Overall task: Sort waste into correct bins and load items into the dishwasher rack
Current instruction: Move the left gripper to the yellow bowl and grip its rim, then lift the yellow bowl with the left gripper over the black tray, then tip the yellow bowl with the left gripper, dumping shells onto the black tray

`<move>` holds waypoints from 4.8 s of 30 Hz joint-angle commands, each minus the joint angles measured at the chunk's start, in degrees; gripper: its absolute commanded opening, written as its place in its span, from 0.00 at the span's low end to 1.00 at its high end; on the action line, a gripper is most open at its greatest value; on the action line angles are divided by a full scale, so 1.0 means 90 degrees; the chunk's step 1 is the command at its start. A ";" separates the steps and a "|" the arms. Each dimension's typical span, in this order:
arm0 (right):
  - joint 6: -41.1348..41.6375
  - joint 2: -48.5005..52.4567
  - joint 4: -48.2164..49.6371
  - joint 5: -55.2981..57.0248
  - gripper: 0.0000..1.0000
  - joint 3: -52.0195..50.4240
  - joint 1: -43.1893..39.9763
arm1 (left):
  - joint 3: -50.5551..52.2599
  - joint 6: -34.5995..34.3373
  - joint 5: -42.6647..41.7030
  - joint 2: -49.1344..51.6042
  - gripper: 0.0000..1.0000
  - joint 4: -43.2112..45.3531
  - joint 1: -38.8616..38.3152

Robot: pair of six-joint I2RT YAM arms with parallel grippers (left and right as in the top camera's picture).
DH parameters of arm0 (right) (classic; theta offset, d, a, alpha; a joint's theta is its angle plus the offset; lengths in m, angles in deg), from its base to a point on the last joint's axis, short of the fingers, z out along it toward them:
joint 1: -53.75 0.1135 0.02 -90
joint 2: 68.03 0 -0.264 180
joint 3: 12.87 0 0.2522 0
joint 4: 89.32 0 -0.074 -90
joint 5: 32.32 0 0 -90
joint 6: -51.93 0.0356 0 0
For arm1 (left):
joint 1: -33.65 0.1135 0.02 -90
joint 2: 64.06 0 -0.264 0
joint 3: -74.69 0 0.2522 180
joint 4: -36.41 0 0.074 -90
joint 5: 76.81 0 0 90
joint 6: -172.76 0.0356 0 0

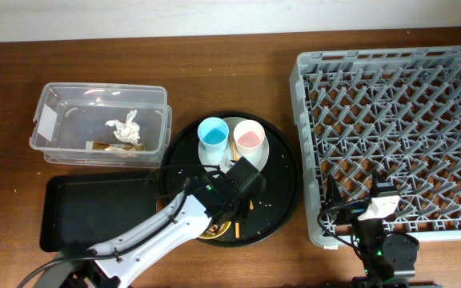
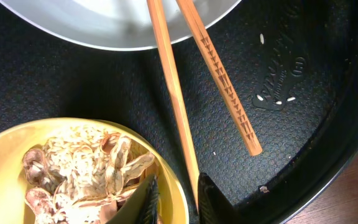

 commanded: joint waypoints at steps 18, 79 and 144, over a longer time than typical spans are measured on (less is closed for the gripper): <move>0.0027 -0.0032 -0.0039 -0.0012 0.98 -0.0034 0.0029 | 0.0097 -0.0304 0.0597 0.0291 0.22 -0.0170 -0.0401; 0.0027 -0.0032 -0.0039 -0.0012 0.98 -0.0034 0.0029 | -0.0107 0.3150 -0.3672 -0.3028 0.00 -0.2363 0.7138; 0.0027 -0.0032 -0.0039 -0.0012 0.98 -0.0034 0.0029 | 0.1270 0.7604 -0.9743 -0.0389 0.00 -0.3254 1.1621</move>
